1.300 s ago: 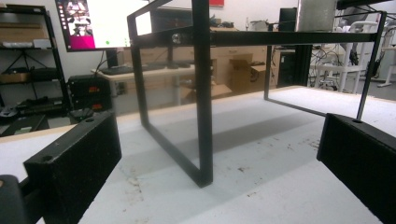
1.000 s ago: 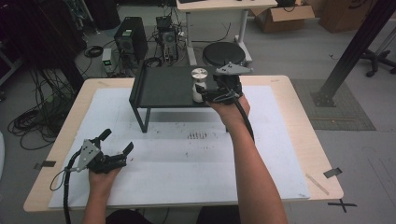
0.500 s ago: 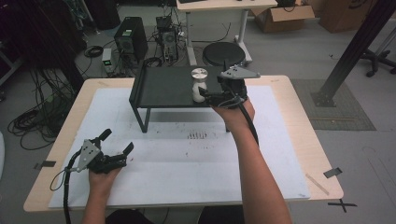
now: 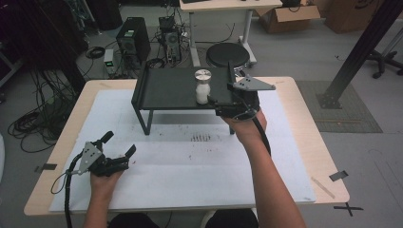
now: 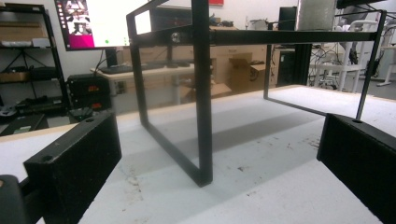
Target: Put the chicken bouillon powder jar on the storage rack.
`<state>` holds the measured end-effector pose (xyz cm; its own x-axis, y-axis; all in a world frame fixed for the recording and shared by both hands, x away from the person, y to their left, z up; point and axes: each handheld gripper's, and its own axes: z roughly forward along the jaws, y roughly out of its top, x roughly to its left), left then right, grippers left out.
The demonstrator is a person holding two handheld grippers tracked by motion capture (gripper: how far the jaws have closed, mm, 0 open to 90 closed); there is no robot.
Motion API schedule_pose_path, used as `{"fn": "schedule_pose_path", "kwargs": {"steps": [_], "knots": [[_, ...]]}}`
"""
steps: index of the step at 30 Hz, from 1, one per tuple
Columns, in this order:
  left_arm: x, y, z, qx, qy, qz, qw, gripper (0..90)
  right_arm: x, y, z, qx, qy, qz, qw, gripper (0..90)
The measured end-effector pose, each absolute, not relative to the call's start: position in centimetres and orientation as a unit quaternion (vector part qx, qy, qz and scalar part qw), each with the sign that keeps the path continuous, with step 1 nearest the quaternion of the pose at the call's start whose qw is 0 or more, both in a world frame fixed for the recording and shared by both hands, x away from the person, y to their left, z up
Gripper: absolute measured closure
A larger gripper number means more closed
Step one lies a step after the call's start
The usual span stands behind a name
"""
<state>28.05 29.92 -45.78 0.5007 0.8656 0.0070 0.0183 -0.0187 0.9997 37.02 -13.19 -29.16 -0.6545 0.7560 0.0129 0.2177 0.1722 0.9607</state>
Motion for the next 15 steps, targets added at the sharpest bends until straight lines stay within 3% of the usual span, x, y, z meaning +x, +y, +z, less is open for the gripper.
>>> {"fn": "schedule_pose_path", "kwargs": {"steps": [15], "knots": [[28.1,29.9,-45.8,0.622,0.356,0.351,0.603,0.2,34.8,-15.3,-30.5,0.332,0.711,0.570,0.243,14.3]]}}
